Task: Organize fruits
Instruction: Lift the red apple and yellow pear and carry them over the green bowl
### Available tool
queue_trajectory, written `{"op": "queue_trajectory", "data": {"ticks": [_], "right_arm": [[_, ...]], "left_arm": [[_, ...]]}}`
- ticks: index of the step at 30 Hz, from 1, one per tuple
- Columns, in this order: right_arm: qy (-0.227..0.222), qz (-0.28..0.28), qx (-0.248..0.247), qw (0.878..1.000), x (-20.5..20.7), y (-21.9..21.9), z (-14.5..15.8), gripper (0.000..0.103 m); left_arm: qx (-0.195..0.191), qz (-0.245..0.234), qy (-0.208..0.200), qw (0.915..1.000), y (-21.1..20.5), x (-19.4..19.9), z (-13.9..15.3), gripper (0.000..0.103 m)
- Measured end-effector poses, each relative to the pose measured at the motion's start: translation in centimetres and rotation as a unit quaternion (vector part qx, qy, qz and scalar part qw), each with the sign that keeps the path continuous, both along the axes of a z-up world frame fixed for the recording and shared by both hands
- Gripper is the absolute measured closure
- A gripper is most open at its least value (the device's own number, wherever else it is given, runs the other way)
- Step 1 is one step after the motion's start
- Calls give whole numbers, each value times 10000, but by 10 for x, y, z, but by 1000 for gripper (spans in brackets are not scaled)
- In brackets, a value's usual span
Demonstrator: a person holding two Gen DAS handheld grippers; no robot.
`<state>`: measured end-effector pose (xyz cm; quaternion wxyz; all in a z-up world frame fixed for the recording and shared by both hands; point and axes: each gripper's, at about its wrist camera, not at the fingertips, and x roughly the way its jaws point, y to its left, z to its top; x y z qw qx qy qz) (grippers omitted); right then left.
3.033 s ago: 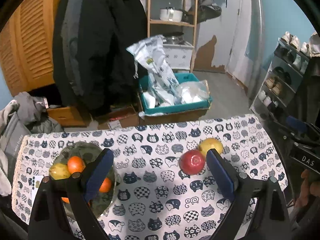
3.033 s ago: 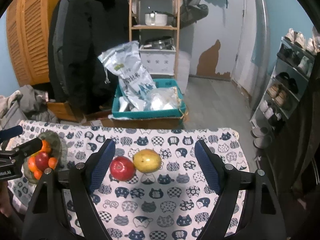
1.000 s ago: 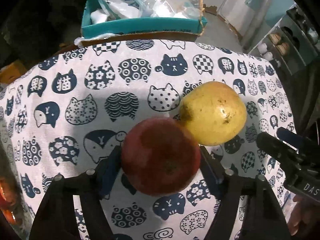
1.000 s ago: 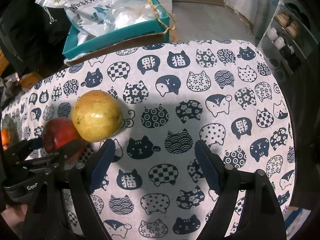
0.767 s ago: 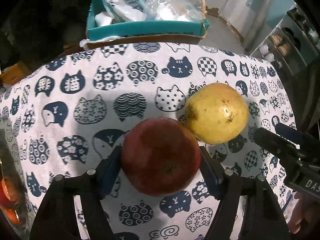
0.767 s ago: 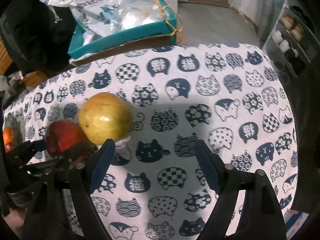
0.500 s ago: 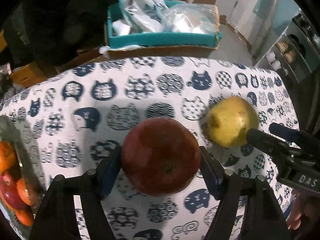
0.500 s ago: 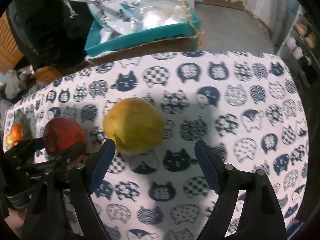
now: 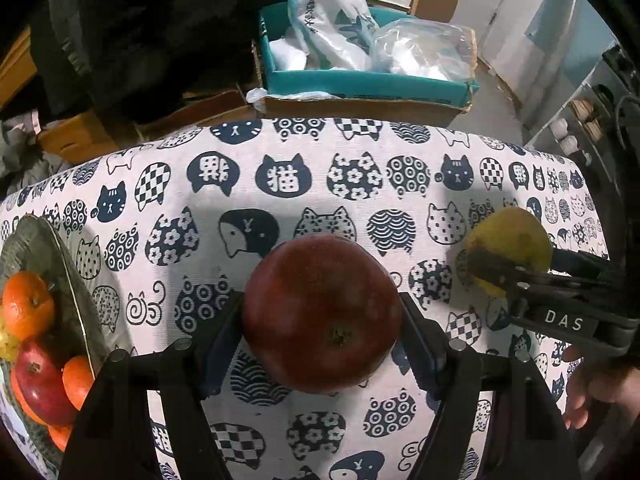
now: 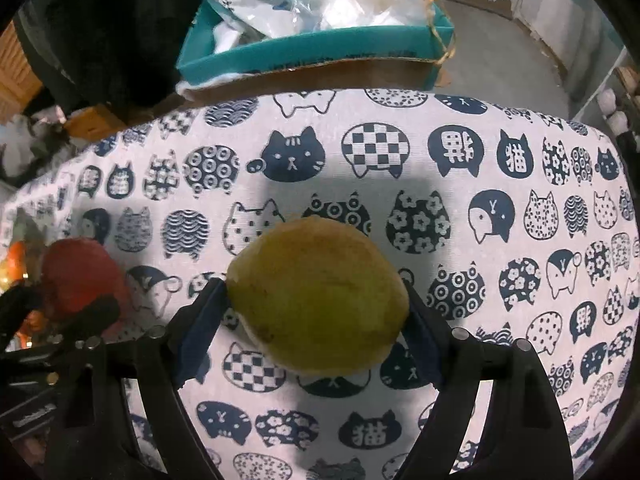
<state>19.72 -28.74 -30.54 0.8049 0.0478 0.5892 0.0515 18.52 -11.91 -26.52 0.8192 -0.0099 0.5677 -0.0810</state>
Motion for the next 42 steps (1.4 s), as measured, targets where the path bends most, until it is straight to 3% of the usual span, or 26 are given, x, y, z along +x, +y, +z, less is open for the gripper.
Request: {"op": "queue_trajectory", "data": {"ticks": [11,20,29,42], "right_arm": [[-81,-59,117,9999,-1,0,-2,21],[-235,-14,25,9997,-24,-1,7,21],[-703,-83,-19,9975,-51,-3,43,21],[-1450,-16,-87,9894,-79,6,109,21]], "left_arm": [[-35,13,16,10000,4,-4,-1,28],[-1,24,-110,9999,8,-11,12,28],[5,45,-358,9993,15,-27,37,28],[-69,203,-1023,9945,36,-62,98,28]]}}
